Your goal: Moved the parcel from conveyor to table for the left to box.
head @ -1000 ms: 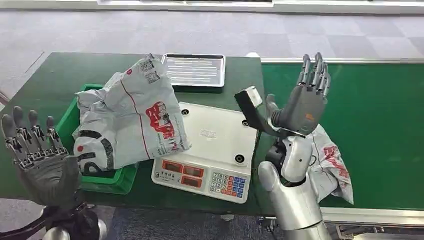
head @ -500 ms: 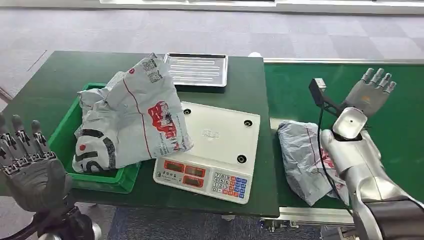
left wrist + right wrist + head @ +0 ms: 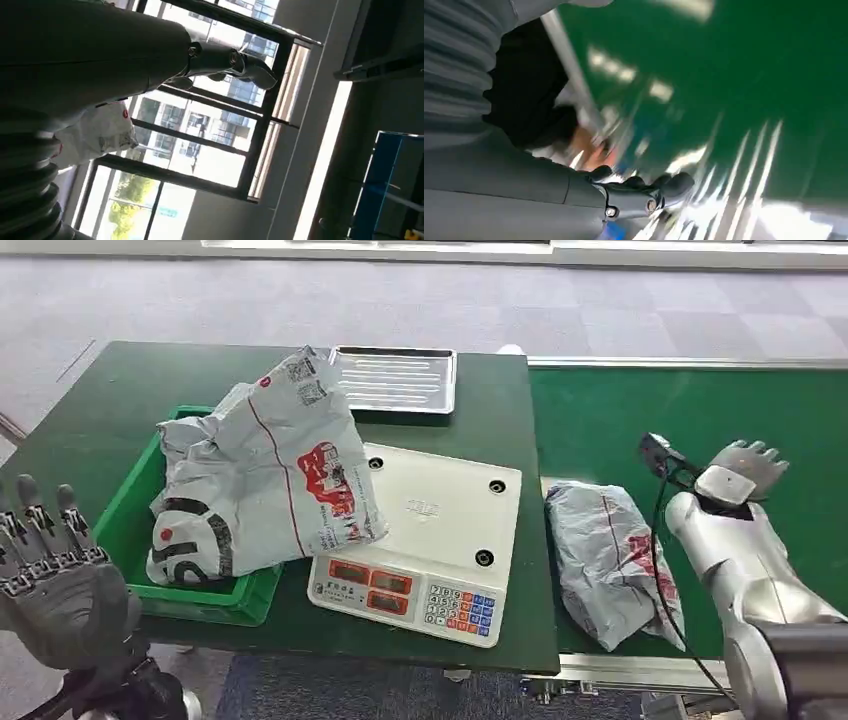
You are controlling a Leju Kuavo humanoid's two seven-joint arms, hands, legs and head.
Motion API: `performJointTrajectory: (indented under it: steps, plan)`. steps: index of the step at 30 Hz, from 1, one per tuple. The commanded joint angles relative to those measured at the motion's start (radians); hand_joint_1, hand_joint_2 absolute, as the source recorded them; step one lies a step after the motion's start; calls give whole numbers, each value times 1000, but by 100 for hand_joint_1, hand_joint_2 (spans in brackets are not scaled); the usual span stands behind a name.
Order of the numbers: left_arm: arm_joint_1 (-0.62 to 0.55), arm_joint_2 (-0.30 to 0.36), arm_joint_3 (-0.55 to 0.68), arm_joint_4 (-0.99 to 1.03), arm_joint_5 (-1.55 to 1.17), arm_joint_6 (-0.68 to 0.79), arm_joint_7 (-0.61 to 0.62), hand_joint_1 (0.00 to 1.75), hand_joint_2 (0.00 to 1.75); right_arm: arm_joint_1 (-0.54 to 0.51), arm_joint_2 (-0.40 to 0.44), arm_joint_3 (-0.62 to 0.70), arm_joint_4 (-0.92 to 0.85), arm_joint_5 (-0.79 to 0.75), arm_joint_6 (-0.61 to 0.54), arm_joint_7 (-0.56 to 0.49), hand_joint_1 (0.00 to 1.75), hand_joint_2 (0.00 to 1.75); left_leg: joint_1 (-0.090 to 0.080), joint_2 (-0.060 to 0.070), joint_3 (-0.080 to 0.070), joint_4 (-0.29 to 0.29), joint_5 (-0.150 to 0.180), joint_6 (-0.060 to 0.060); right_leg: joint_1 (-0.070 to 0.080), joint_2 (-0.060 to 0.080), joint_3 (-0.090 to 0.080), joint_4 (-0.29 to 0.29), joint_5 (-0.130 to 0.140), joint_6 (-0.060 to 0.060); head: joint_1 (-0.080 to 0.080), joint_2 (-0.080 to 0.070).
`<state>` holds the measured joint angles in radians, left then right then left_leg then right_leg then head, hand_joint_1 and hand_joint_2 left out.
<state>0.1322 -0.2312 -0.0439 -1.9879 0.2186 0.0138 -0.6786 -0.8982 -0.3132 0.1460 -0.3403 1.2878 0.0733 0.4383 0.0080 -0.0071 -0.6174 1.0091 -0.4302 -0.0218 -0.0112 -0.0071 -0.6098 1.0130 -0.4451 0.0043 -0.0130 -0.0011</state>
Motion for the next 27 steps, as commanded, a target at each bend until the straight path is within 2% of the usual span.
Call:
performJointTrajectory:
  steps: [1,4,6,10,16,21,22,27]
  plan:
    - [-37,29,-2,98,-2,-21,-11,0,175,-44,39,-220,104,-47,51,-82,0,175,-1,3,4,-2,-1,0,-1,2,2,-1,0,0,0,0]
    - [-41,16,14,99,-13,-50,-6,0,175,-9,44,-257,96,-87,179,-250,0,175,0,1,2,-1,0,0,0,1,2,-1,0,0,0,0]
    - [-45,6,29,98,-19,-62,-2,0,175,10,48,-256,97,-86,193,-311,0,175,0,1,3,-2,-1,0,0,1,3,-2,0,0,0,0]
    - [-54,3,44,86,-26,-70,12,0,175,-18,61,-258,101,-88,222,-324,0,175,-1,2,3,-2,-1,0,0,3,2,-1,0,0,0,0]
    - [-67,8,57,82,-30,-72,18,0,175,-28,75,-228,93,-81,298,-421,0,175,-1,4,3,-1,-1,1,0,5,2,-2,0,0,0,0]
    - [-62,5,59,84,-30,-72,19,0,175,-29,84,-223,92,-79,295,-416,0,175,-1,3,2,-1,-1,1,-1,3,1,-1,0,0,0,0]
    - [-62,5,59,84,-30,-72,19,0,175,-29,84,-223,92,-79,295,-416,0,175,-1,5,6,-4,-1,1,0,5,5,-4,0,0,0,0]
    - [-61,4,58,83,-30,-72,19,0,175,-30,82,-223,92,-79,295,-415,0,175,-1,3,2,-1,-1,1,-1,3,1,-1,0,0,0,0]
